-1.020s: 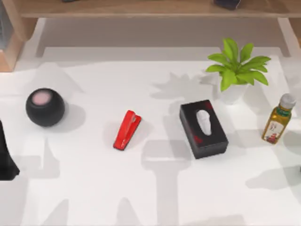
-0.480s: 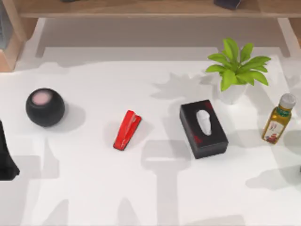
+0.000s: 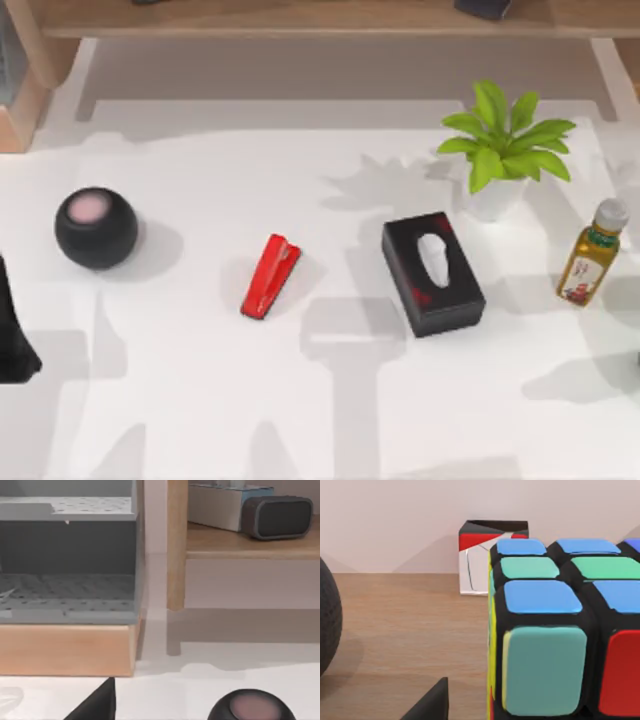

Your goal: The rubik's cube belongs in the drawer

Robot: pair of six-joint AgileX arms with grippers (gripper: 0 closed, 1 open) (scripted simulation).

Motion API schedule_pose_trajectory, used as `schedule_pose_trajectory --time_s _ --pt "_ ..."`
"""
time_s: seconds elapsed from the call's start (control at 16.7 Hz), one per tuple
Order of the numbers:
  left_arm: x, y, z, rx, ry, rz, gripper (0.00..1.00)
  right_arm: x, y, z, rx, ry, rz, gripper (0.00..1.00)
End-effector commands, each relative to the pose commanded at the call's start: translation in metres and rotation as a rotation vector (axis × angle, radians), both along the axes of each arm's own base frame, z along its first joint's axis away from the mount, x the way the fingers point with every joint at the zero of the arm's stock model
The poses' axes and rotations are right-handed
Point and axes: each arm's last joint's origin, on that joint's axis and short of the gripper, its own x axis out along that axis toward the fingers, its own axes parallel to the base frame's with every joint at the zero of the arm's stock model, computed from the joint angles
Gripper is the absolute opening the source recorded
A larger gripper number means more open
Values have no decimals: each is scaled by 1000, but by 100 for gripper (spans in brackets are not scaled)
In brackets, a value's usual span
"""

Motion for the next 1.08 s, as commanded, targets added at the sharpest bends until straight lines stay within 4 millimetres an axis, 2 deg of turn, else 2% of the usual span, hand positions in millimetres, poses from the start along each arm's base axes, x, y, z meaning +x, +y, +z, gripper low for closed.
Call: schedule_pose_trajectory --time_s 0.6,1.08 --pt "0 0 0 0 0 0 100 0 0 0 0 0 0 2" --pt "0 0 0 0 0 0 100 0 0 0 0 0 0 0"
